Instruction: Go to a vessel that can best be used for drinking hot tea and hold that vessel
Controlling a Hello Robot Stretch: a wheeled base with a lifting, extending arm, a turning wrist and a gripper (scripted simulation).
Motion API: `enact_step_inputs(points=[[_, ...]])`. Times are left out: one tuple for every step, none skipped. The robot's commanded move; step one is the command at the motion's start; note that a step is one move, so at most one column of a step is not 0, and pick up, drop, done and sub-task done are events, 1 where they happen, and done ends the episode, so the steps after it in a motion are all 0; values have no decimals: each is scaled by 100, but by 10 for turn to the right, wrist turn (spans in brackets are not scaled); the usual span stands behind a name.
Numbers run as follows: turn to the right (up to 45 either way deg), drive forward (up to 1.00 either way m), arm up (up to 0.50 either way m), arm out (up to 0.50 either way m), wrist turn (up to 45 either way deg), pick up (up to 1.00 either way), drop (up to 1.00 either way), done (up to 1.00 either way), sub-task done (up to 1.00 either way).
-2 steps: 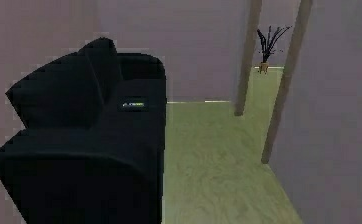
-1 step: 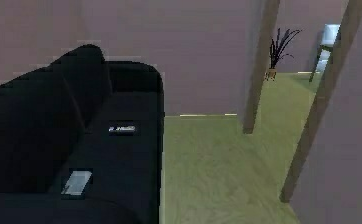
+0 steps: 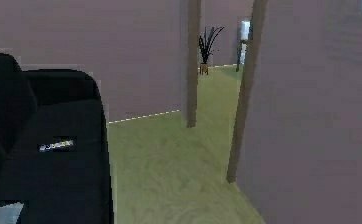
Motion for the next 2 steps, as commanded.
enact_step_inputs(points=[[0, 100, 0, 0, 0, 0, 0, 0, 0], [0, 60, 0, 0, 0, 0, 0, 0, 0]])
